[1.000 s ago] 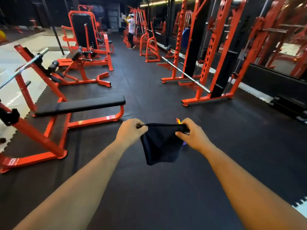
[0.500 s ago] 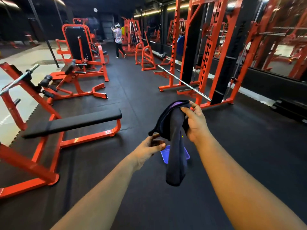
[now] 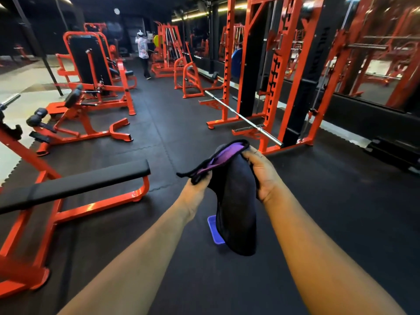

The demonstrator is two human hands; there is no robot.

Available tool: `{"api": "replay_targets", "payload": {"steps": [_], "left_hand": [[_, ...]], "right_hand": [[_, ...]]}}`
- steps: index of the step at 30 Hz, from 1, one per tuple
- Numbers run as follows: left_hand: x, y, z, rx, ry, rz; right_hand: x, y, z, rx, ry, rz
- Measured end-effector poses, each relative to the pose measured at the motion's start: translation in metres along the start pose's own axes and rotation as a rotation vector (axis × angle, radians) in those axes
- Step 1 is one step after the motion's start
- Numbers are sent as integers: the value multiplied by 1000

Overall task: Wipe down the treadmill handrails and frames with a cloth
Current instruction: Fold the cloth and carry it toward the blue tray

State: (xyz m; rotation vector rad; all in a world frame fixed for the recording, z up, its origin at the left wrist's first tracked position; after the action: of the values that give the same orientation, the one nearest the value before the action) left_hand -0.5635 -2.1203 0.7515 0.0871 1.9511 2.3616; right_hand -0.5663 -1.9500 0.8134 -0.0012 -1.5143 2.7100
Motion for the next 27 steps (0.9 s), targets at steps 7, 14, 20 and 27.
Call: {"api": "replay_targets", "payload": {"steps": [7,14,20,27], "left_hand": [[82,9,-13,-102,3,-127],[175,-21,-53,-16,-127,-370],[252,-93,-128,416,-264,-451],[308,-106,-136,509,-252,-359]], "right_hand": [[82,9,-38,-93,219,74],[118,125,-62,-527,97,420],[174,153,-68,-595,482,235],[218,178,-87,-724,560,223]]}}
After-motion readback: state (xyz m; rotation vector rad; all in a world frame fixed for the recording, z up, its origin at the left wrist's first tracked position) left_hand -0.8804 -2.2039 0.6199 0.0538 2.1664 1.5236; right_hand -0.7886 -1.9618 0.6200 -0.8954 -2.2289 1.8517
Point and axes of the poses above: each hand's wrist, its own x-axis towards the middle knuckle, its own z-axis out of the palm, y = z × x, the point moved 4 cm from there along x, towards the middle knuckle, and after that the axes turned 2 degrees about y, right-handed, at the moved point
